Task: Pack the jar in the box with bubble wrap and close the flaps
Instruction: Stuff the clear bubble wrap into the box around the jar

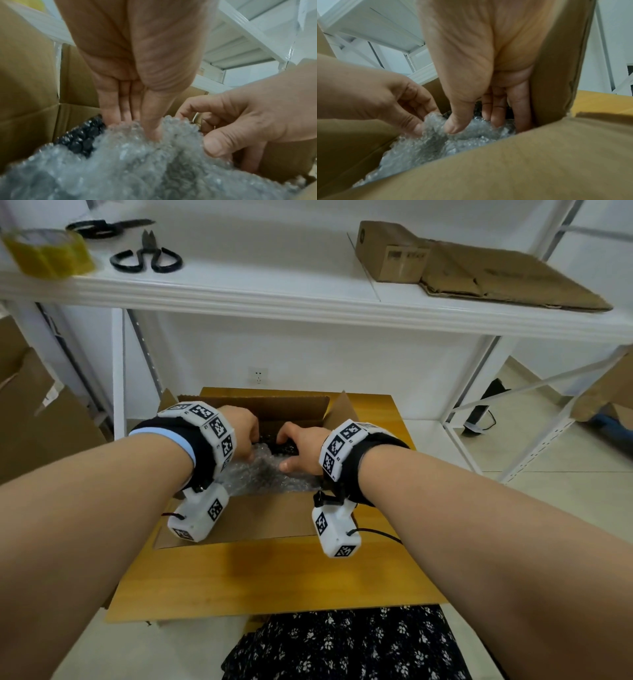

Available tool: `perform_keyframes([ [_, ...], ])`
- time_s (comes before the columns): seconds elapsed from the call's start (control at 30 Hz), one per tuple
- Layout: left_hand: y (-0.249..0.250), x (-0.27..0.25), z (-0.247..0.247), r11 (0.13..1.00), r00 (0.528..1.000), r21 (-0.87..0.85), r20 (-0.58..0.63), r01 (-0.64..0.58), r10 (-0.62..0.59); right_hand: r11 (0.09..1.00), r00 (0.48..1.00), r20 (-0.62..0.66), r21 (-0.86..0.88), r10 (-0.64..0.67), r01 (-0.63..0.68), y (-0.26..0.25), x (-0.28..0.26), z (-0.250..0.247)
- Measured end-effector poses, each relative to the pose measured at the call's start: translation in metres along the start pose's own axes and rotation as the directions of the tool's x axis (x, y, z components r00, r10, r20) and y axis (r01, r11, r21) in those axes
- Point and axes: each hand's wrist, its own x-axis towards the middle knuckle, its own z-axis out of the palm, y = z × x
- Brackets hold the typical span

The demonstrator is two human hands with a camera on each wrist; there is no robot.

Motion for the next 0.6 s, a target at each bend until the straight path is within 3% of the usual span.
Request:
perform_keyframes([
  [0.6,0.008,0.024,0.025,0.988,0.996,-0.145,0.077,0.052,-0.041,0.997,0.997,0.022,-0.001,0.073,-0.073,0.015,-0.006,-0.011],
])
